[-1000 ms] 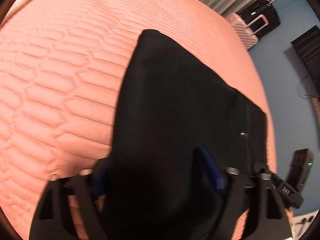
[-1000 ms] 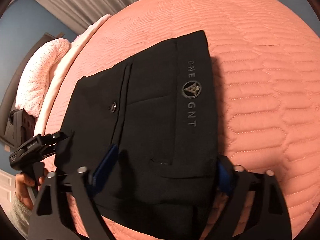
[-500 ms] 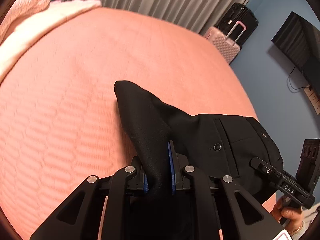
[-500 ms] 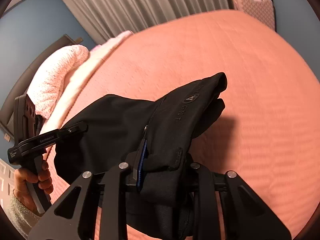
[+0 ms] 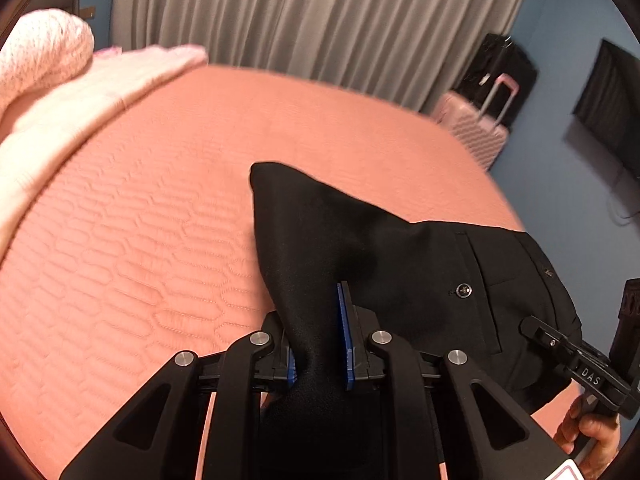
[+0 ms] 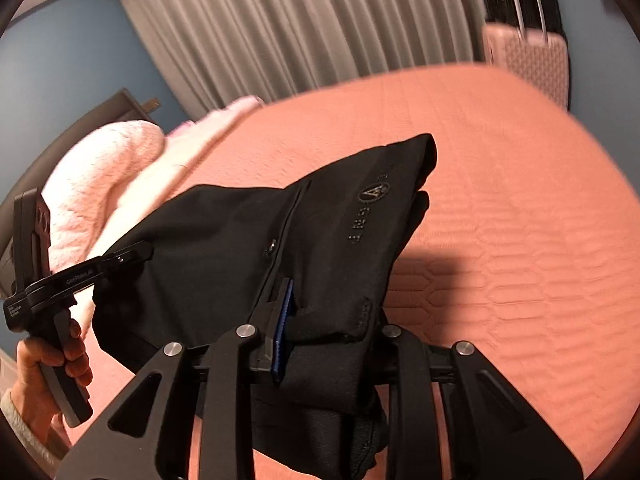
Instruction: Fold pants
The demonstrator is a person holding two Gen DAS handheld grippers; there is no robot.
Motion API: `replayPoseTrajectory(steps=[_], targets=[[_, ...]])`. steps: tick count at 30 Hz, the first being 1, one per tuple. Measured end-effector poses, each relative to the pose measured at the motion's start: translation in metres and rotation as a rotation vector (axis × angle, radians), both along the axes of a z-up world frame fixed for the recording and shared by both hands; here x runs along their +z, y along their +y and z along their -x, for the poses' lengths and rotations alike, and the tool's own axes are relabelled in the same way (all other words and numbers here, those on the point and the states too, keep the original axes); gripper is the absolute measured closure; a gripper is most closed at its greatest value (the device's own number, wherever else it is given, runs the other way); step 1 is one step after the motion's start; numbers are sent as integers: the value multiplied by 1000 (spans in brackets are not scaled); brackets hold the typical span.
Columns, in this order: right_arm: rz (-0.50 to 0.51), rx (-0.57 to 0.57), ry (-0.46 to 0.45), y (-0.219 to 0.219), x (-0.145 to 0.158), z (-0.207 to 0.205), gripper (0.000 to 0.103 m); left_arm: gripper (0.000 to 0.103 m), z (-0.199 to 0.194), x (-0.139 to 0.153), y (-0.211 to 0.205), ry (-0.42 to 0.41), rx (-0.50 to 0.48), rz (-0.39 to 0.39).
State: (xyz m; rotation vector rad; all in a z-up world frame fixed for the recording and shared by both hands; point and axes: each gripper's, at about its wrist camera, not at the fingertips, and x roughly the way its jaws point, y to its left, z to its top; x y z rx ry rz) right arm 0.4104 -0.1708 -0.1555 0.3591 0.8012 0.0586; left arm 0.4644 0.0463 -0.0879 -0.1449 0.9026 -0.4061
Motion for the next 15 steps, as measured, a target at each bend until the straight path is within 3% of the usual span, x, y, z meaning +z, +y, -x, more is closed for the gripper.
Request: replayPoseTrajectory(steps=[1,3,4,5,7,9,11,13,15], targets=[[-2,-11,49,-3,-18,-8,73,85,-10,-22,-7,38,-1,-45],[15,-63,152,-16,-59,-16,57,73,-11,-58,-1,78,25,-113],[4,-76,124,-24,-66,-8,47,58,-11,-71,2,99,39,-118],[14,-86,102,-29,-67,0,31,46,-9,-81,12,106,71,-104],[30,-102,53,-40,-62,19,15,41,-2,-87,35,99,123,-65],[94,-141,26,-50,-52,43,13,36,9,-83,61,78,193,-61],[145,-160,-8,-53,-34,65,13,37,25,-68,76,14,265,-140],[177,-146,-46,-39,-13,76,22,37,39,-46,73,-46,284,-204],[203,-73,-88,-10,8,66,34,35,47,-25,58,-73,224,-177]])
